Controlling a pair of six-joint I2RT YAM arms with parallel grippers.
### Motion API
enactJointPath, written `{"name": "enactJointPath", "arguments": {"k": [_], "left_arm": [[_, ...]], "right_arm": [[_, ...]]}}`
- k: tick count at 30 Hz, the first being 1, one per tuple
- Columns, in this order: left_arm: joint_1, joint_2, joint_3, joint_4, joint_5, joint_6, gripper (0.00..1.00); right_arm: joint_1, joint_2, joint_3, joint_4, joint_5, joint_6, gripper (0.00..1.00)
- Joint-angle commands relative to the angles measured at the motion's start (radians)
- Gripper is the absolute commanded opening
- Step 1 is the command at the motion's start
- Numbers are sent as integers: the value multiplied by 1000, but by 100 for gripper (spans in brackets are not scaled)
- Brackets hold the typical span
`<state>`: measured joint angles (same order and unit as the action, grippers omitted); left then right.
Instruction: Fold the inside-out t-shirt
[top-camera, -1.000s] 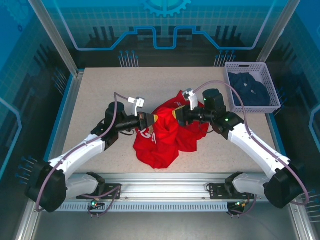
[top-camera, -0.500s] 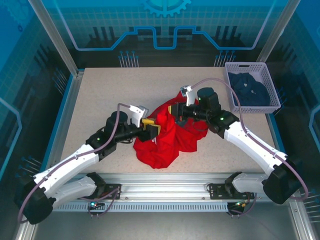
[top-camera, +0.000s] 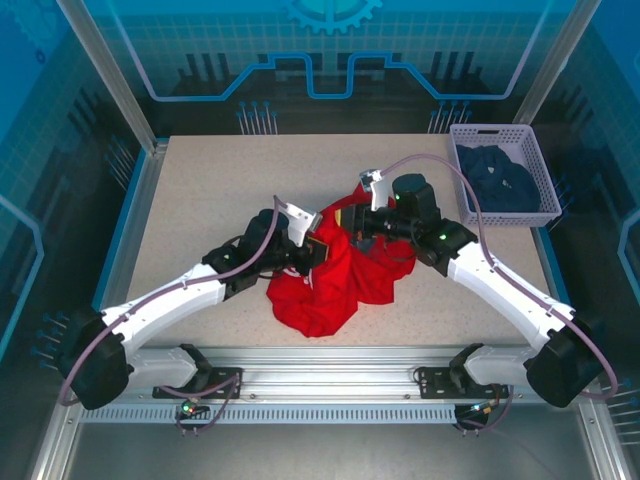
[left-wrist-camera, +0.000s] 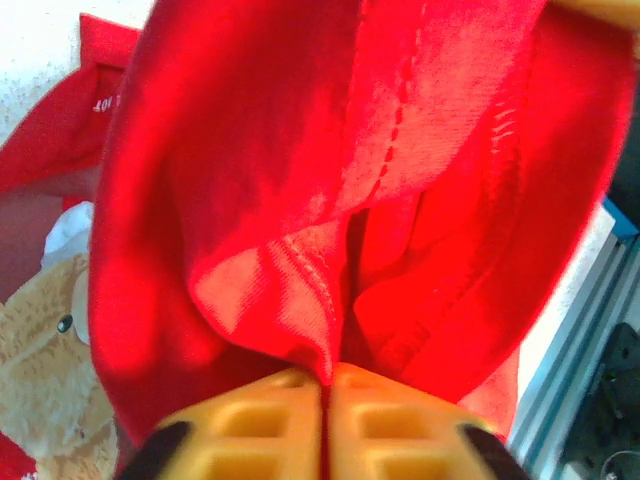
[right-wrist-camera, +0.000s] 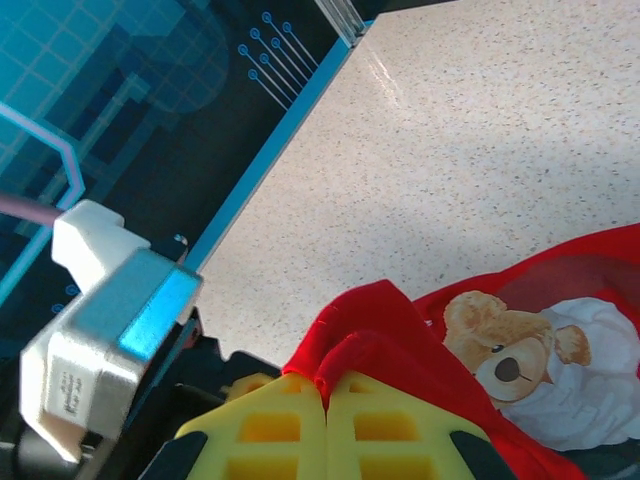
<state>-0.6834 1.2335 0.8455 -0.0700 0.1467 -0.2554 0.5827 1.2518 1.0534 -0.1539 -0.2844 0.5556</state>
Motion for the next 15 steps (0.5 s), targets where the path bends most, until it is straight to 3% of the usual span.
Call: {"name": "enactJointPath", "arguments": {"k": [1,8,15], "left_arm": [[22,-34,6,63,54,-5,0],[109,-209,-144,322,416,-118,0],[259,-283,-272,569,563,-333,0]], "right_arm": [[4,-36,4,-35,55,-57,0],[-39,-43,7,-71,81,-99,0],[-64,-2,74,-151,28,-156,0]]}}
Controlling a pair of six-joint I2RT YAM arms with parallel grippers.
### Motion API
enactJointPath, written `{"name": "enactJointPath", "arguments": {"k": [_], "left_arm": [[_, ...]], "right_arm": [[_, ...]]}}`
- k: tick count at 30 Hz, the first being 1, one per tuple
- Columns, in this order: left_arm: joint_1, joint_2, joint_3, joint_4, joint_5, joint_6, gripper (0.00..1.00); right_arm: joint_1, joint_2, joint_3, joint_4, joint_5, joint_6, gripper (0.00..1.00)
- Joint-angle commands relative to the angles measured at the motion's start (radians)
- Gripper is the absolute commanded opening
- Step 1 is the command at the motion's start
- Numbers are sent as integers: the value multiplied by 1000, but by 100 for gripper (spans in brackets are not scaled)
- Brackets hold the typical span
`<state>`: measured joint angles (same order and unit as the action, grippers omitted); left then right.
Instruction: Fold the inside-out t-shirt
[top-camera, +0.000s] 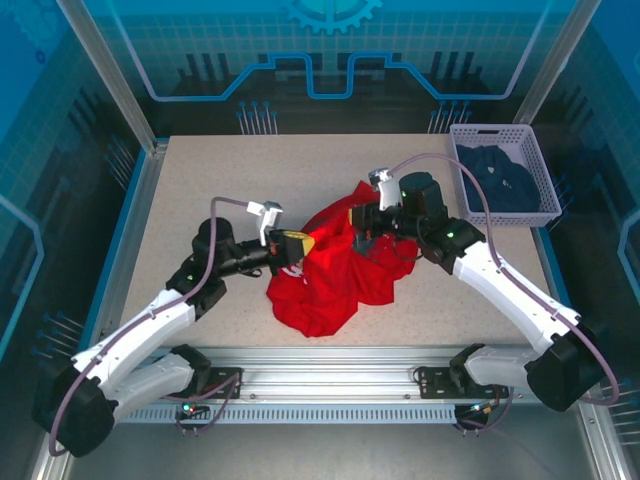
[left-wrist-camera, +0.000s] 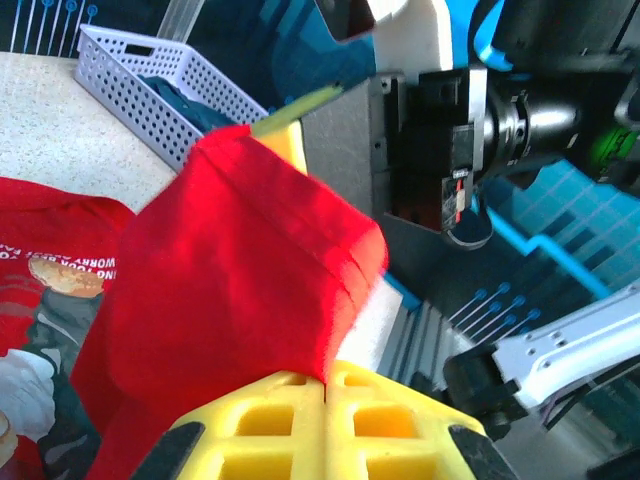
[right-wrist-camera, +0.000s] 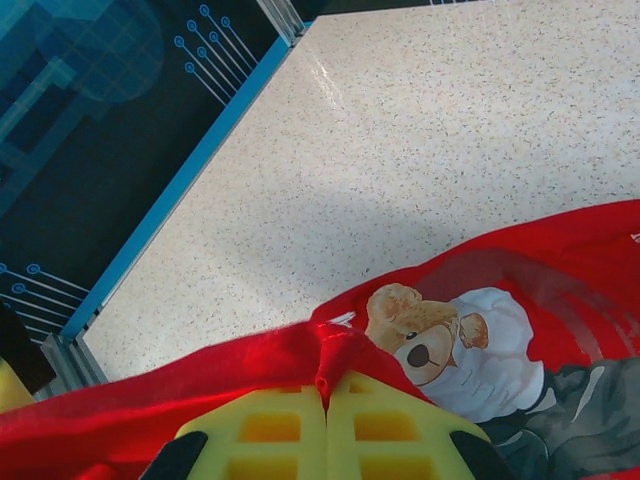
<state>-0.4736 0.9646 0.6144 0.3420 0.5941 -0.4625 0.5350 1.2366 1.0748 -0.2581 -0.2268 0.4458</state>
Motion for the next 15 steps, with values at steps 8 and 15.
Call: {"name": "enactJointPath", "arguments": {"k": [8,15], "left_arm": [[78,-20,-52,-4,-29,-77,6],[-14,-68,21,-316,-372,107,32]], "right_arm": [[-20,29,74,-20,-154,-25,0],[35,48,73,72,-194,63,0]]}}
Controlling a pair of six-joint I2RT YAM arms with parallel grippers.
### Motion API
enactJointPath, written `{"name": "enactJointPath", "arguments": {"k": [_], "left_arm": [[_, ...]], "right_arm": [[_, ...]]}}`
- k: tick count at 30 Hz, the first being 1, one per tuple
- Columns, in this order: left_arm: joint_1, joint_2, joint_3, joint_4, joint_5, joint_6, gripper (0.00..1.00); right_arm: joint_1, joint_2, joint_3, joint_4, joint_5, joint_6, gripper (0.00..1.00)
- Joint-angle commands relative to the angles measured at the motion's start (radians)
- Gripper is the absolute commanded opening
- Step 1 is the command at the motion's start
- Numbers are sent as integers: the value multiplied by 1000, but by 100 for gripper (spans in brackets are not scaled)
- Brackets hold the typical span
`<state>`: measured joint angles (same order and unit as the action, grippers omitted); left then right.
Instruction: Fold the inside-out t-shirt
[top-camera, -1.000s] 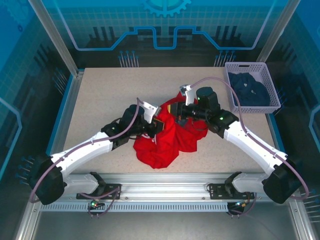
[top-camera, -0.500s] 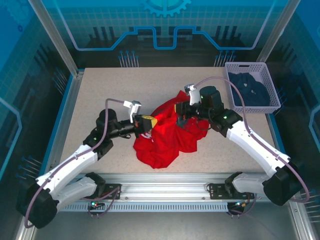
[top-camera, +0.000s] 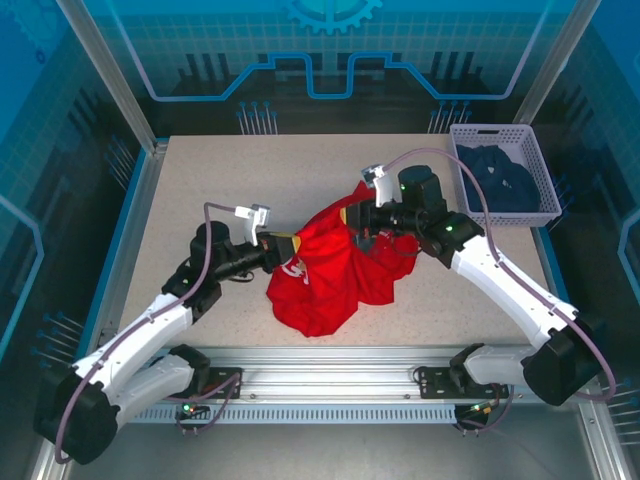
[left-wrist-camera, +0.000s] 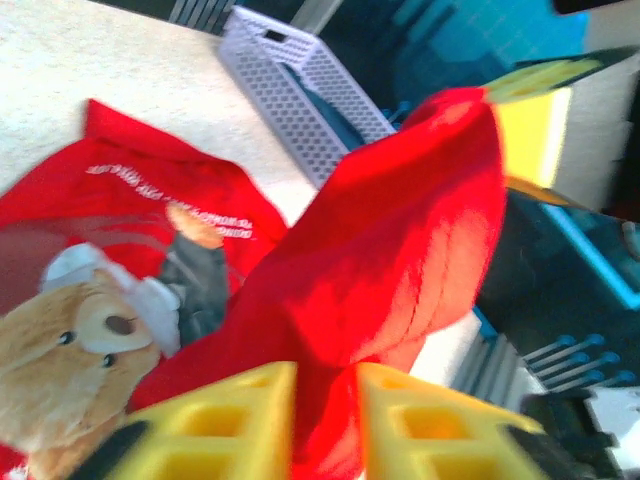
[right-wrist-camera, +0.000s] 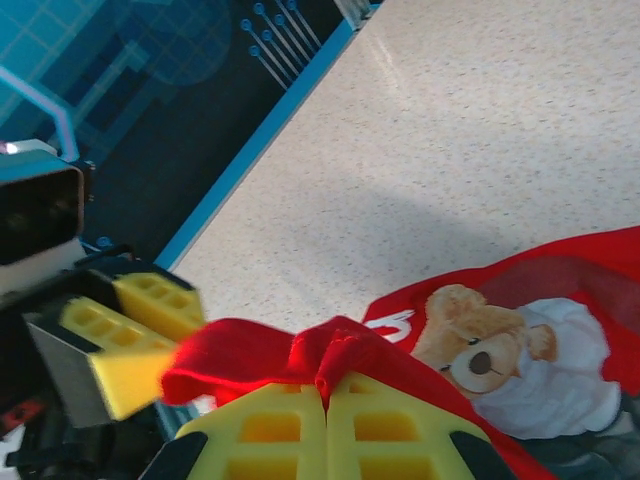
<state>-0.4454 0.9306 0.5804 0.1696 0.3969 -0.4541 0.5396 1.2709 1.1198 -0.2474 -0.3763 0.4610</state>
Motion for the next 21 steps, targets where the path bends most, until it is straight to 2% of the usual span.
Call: {"name": "enactJointPath", "arguments": {"k": [1,6,10,16,18,21], "left_arm": [[-63,-40,63,-165,-211,118,38],[-155,-63,89,-219,-347,189,61],[-230,-43,127,-248,-424,250,73],[-298,71,223,-288,-558,308,83],[-311,123,259,-296,-587,313,84],[-314,185,300,-328,-707,294,83]], "right_arm": [[40,18,28,78,-42,63,0],[78,39,31,105,-18,103,0],[95,53,37,108,-6,111,0],[110,68,46,109,0,111,0],[114,73,47,109,0,111,0],[114,69,44,104,15,107,0]]}}
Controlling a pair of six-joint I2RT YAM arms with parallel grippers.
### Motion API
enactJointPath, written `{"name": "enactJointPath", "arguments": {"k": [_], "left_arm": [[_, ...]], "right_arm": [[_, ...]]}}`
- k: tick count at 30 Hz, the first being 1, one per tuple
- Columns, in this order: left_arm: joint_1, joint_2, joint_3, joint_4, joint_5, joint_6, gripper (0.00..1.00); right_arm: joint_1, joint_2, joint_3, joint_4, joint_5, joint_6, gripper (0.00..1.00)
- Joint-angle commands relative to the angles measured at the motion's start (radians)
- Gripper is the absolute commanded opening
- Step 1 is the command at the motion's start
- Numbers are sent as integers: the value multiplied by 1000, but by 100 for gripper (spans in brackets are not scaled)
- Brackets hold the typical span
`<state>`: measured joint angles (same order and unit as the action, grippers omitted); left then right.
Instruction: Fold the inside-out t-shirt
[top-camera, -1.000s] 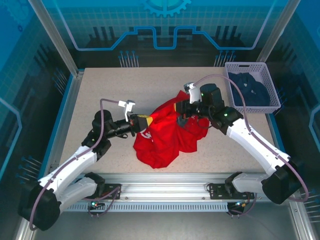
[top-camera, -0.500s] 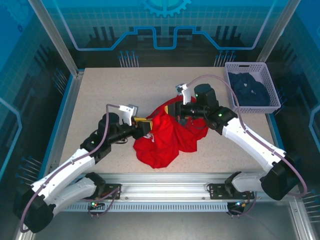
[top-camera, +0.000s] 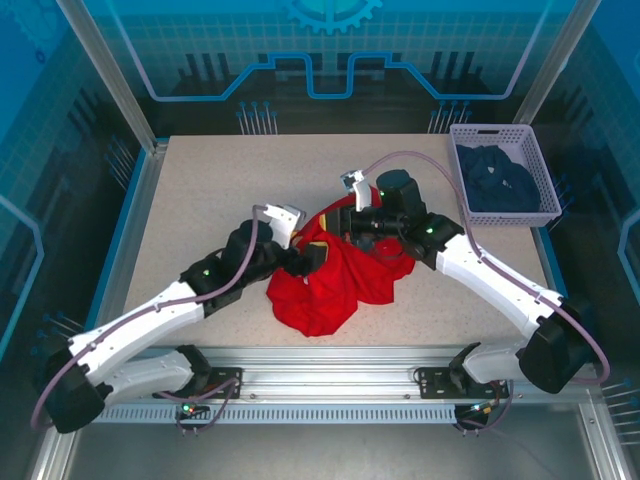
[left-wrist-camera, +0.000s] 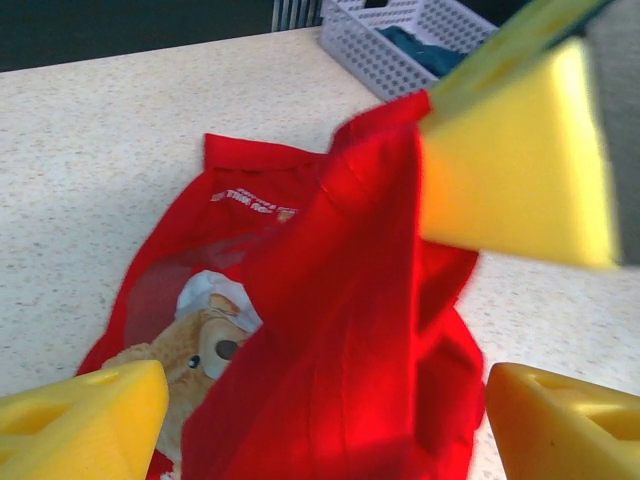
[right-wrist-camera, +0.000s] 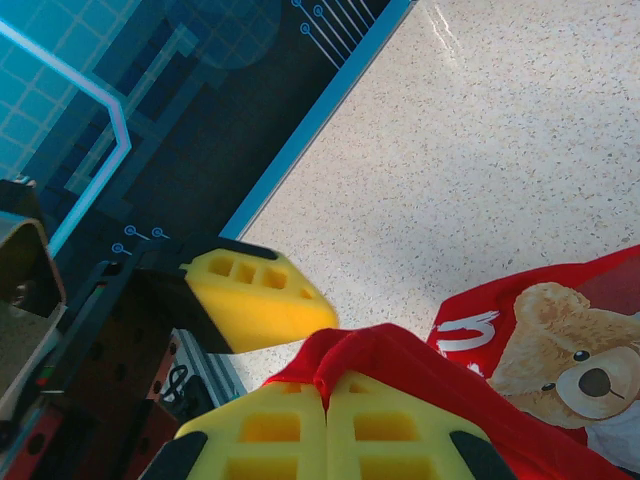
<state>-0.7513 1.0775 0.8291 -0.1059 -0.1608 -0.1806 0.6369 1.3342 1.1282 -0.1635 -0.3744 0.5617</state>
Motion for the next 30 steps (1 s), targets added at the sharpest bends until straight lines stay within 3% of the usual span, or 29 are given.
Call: {"name": "enactJointPath", "arguments": {"k": [1,7,14,26,30], "left_arm": [[-8,43,51,-59,-200,13,80],[-7,31,40,-94,-315,19,54],[21,23,30,-143,-312,24,35],[115,37,49,-196,-113,-24,10],[172,10,31,-189,42,-82,3]], "right_arm": [[17,1,35,10,24,0,0],[15,-22,37,-27,87,-31,0],[12,-40,53,-61,127,-63,0],[6,-81,56,-83,166,-111,0],[1,-96,61,-113,210,-153,0]]}}
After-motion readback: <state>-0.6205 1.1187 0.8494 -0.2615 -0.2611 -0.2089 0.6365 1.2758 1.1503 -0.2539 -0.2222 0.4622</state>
